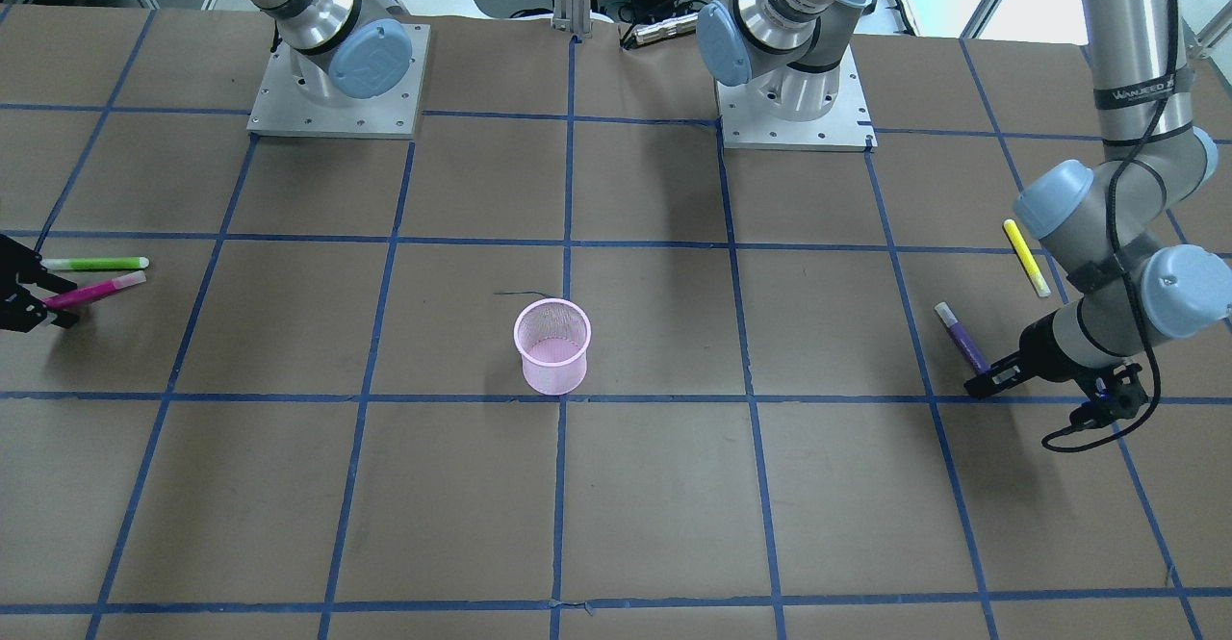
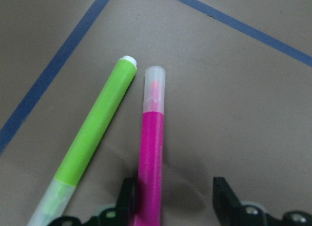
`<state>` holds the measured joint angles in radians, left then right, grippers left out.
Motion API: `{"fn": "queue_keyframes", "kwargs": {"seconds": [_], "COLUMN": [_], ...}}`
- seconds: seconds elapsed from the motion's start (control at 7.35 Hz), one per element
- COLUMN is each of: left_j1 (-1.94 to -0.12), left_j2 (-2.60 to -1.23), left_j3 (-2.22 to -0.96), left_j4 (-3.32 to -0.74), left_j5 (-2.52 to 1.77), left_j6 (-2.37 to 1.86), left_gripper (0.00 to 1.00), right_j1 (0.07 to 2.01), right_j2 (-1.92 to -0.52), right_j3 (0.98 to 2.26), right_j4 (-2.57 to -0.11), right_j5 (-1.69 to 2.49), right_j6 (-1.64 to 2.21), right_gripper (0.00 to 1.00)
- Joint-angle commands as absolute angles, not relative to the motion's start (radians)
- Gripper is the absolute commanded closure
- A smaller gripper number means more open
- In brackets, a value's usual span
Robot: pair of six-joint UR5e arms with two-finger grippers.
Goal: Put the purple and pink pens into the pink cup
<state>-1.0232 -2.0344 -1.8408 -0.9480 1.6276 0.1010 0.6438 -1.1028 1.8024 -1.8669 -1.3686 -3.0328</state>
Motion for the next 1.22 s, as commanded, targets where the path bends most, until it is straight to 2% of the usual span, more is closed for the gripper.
{"fn": "queue_keyframes", "kwargs": {"seconds": [0.0, 0.14, 0.27, 0.68, 1.09], "left_j1": [-1.023, -1.023, -1.023, -1.028, -1.045], "left_j2": [-2.036, -2.036, -2.036, -2.008, -1.944], "left_j3": [-1.841, -1.841, -1.841, -1.833, -1.700], "left_j4": [-0.948, -0.948, -0.948, -0.950, -1.076], "left_j5": [1.628, 1.628, 1.631, 1.632, 1.629], "left_j6": [0.101, 0.100, 0.097, 0.097, 0.095], "left_gripper": [0.60, 0.94, 1.00, 1.00, 1.00], "right_j1": [0.643, 0.643, 0.643, 0.664, 0.919], "right_j2": [-1.103, -1.107, -1.111, -1.164, -1.337], "right_j3": [1.799, 1.799, 1.798, 1.795, 1.796], "right_j4": [-1.867, -1.865, -1.865, -1.852, -1.848], "right_j5": [-1.368, -1.367, -1.365, -1.345, -1.301], "right_j6": [-3.042, -3.027, -3.025, -2.825, -2.557], "right_gripper": [0.81, 0.92, 0.99, 1.00, 1.00]}}
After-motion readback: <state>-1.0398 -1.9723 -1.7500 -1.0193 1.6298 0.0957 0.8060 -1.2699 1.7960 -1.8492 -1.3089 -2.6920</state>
